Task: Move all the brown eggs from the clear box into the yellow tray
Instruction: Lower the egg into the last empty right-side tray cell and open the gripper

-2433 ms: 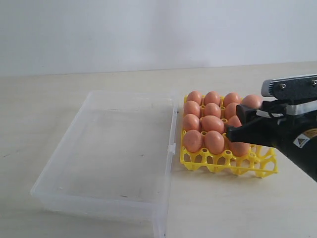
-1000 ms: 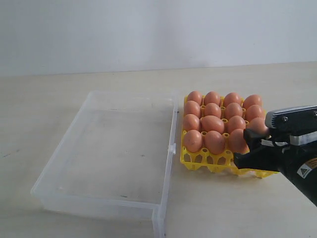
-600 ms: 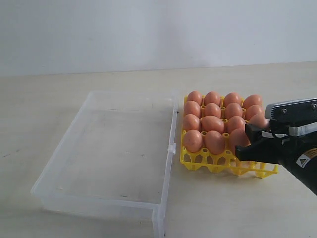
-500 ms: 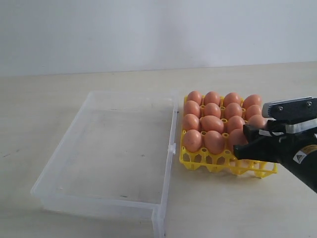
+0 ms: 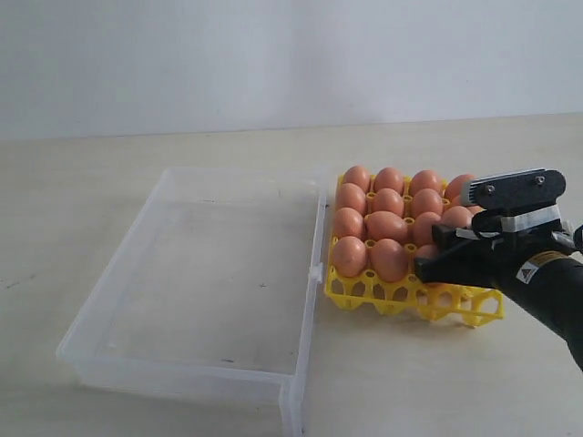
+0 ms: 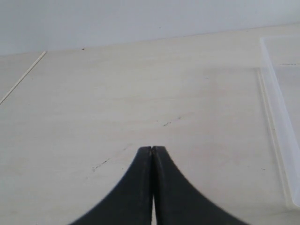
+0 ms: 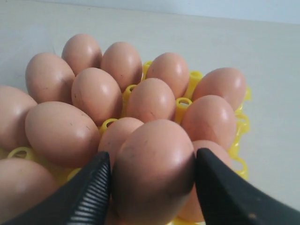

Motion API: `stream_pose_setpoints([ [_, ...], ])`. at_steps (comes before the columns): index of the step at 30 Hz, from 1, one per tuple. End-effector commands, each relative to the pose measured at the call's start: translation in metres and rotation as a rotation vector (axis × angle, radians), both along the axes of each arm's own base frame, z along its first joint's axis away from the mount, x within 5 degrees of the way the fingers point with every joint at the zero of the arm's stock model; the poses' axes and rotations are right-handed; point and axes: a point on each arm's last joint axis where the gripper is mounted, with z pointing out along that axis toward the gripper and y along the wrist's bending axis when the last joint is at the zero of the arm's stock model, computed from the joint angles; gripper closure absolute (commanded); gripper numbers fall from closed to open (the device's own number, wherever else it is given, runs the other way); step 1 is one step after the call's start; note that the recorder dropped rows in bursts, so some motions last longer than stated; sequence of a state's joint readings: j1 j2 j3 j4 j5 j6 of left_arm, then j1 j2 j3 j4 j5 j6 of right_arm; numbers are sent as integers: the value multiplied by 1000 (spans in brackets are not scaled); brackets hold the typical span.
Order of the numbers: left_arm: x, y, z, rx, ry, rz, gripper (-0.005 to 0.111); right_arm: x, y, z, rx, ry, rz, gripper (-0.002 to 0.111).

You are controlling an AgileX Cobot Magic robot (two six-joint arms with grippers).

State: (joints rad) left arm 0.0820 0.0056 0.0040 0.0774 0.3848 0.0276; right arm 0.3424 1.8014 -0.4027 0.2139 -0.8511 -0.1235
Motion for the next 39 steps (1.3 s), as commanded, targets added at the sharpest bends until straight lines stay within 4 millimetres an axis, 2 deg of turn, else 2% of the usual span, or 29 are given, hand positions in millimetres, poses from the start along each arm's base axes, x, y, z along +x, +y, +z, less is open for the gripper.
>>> stream_pose_setpoints([
  [1, 0, 0, 2, -6, -16, -5, 107, -2, 0, -9, -22, 53, 19, 108],
  [15, 0, 0, 2, -6, -16, -5, 107, -18, -12, 15, 0, -42, -18, 108],
  [26, 0, 0, 2, -6, -16, -5, 107, -36, -22, 7, -5, -14, -63, 108],
  [29, 0, 0, 2, -6, -16, -5, 107, -36, -22, 5, -11, -2, -62, 108],
  [33, 0, 0, 2, -6, -16, -5, 107, -38, -22, -10, -34, 68, -55, 108],
  [39, 0, 0, 2, -6, -16, -5, 107, -23, -16, -11, -34, 57, -50, 108],
])
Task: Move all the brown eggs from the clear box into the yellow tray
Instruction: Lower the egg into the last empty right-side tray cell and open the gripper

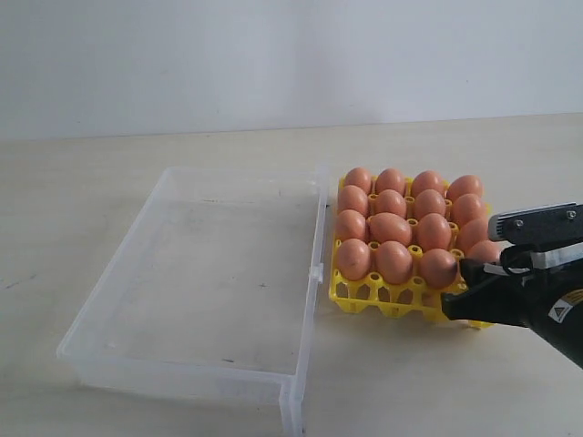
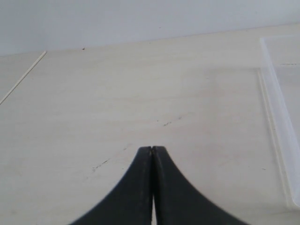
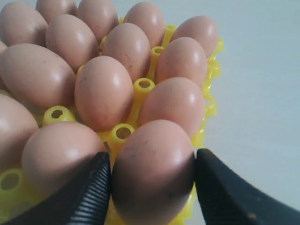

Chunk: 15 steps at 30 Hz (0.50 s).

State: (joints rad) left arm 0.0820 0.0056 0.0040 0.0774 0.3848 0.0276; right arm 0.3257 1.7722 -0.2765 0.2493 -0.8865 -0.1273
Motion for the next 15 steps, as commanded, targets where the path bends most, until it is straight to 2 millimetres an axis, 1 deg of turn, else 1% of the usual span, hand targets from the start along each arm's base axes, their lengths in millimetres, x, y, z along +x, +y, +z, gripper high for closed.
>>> stream_pose_setpoints([
  [1, 0, 0, 2, -6, -16, -5, 107, 8, 2, -6, -23, 16, 8, 108],
  [4, 0, 0, 2, -6, -16, -5, 107, 10, 3, -11, -30, 39, 9, 108],
  [12, 0, 0, 2, -6, -16, -5, 107, 10, 3, -11, -24, 41, 6, 108],
  [15, 0, 0, 2, -6, -16, -5, 107, 9, 3, -7, -4, 44, -2, 103],
])
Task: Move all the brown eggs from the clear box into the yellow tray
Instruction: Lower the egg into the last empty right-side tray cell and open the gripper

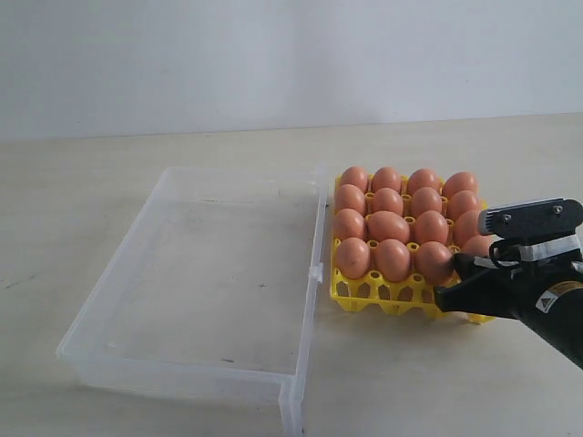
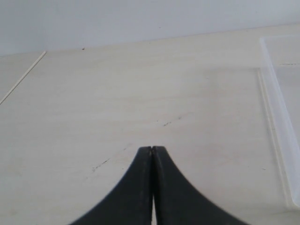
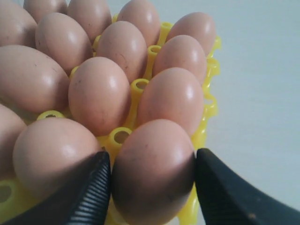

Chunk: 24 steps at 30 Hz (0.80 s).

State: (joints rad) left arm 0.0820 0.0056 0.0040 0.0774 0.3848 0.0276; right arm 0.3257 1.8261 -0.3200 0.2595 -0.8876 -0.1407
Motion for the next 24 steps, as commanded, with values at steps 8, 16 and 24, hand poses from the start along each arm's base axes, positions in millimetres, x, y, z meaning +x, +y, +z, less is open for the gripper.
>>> stream_pose_setpoints([
  [8, 0, 0, 2, -6, -16, -5, 107, -3, -1, 9, 31, 40, -22, 72],
  [16, 0, 0, 2, -6, -16, -5, 107, -3, -3, 8, 39, 46, -58, 48],
  [24, 0, 0, 2, -6, -16, -5, 107, -3, -3, 12, 66, 33, -71, 48],
])
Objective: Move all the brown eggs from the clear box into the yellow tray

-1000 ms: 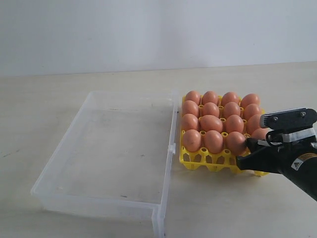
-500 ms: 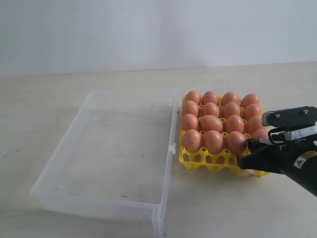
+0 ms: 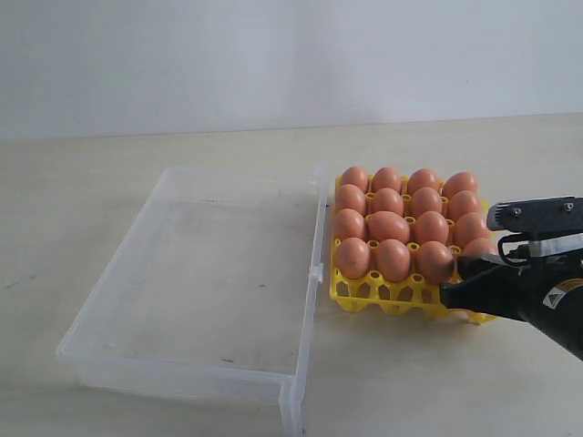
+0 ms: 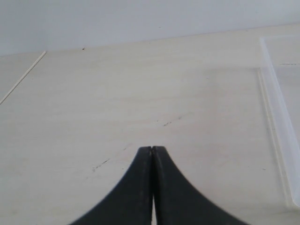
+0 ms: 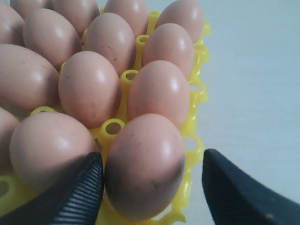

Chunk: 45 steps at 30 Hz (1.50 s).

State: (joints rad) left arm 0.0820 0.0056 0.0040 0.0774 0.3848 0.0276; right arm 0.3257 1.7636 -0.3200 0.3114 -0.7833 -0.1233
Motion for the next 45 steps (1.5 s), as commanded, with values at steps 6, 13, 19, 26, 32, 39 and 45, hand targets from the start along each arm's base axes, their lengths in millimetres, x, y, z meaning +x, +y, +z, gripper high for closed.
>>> stream_pose_setpoints([
  [6, 0, 0, 2, -6, -16, -5, 107, 1, -1, 15, 41, -54, -21, 48],
  [13, 0, 0, 2, -6, -16, -5, 107, 1, -2, 14, 44, -42, -34, 48],
  [19, 0, 0, 2, -6, -16, -5, 107, 0, -1, 14, 46, -33, -32, 48],
  [26, 0, 0, 2, -6, -16, -5, 107, 1, -1, 29, 70, -91, -39, 48],
  [32, 0, 0, 2, -6, -16, -5, 107, 5, 1, 36, 84, -107, -36, 48],
  [39, 0, 0, 2, -6, -16, -5, 107, 16, 6, 51, 130, -137, -38, 48],
  [45, 0, 0, 2, -6, -16, -5, 107, 28, 12, 88, 185, -231, -24, 49],
])
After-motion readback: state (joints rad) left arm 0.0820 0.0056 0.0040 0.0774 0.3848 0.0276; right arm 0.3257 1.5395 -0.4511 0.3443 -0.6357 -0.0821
